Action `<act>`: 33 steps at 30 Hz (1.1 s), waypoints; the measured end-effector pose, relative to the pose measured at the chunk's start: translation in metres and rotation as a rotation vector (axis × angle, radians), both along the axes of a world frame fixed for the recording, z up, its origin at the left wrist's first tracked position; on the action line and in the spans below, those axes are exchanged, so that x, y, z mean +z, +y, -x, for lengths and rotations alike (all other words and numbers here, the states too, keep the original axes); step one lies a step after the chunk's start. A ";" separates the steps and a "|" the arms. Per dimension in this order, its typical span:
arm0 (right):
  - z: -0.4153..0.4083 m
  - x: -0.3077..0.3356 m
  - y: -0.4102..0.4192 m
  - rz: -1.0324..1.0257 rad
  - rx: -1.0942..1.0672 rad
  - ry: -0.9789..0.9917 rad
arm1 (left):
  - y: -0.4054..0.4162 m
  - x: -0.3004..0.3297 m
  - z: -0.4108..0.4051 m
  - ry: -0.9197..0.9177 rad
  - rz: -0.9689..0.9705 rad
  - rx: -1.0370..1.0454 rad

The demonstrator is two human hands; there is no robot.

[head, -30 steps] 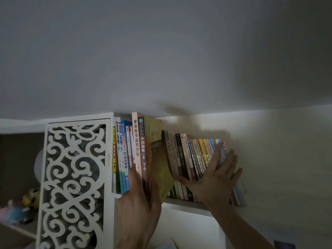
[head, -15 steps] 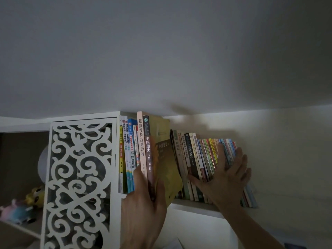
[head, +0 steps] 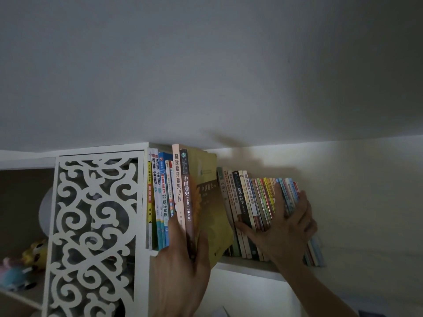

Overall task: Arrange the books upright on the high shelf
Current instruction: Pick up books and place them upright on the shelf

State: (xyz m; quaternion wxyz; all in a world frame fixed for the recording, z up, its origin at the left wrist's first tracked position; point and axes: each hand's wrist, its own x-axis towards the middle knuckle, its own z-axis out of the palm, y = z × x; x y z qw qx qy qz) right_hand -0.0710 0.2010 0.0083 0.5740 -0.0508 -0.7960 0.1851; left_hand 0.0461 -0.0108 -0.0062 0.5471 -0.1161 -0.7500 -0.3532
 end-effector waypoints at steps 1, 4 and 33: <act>0.001 0.000 0.001 -0.001 -0.001 0.005 | 0.000 0.000 -0.001 0.010 0.003 -0.008; -0.001 -0.001 0.005 -0.012 -0.018 0.025 | 0.000 0.001 -0.004 0.025 -0.015 -0.040; -0.039 0.015 0.081 0.124 0.050 -0.025 | 0.124 -0.007 0.060 -0.176 -0.015 0.064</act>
